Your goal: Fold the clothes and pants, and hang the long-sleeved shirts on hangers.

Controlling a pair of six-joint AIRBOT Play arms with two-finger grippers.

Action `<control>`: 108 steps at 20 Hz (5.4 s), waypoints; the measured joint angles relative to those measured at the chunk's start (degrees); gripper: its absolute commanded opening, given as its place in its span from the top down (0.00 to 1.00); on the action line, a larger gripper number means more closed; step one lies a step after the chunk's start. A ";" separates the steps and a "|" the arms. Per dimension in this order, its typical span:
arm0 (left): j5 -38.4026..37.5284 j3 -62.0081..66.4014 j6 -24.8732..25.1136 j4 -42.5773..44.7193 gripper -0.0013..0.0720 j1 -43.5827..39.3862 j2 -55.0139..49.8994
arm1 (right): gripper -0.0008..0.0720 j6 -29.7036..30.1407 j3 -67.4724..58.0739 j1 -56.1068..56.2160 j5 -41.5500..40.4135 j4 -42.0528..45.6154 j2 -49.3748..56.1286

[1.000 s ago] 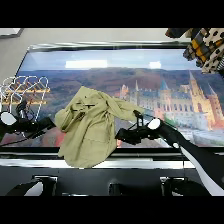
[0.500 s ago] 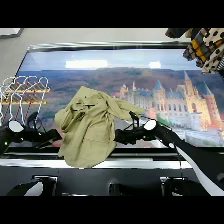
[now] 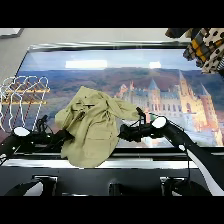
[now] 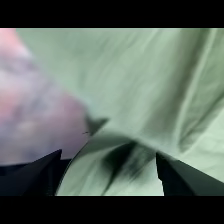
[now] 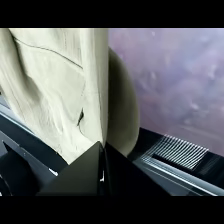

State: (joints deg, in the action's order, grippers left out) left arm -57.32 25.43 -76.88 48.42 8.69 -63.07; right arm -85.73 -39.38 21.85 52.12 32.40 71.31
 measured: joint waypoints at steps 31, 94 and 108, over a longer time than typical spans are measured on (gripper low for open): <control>-8.63 82.86 -16.48 -3.21 0.94 -5.33 16.26 | 0.94 -23.58 -78.84 -0.26 16.55 36.59 -19.91; -5.46 21.77 -2.56 2.78 0.07 4.24 -15.30 | 0.94 2.14 -42.82 -22.05 21.22 19.41 28.15; -5.75 30.01 -3.15 2.21 0.86 -0.72 -15.13 | 0.94 -0.37 -43.85 -17.99 18.97 18.16 22.58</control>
State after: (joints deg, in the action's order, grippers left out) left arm -63.07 55.44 -80.03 50.63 7.97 -78.19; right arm -86.11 -83.22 3.86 71.09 50.57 93.89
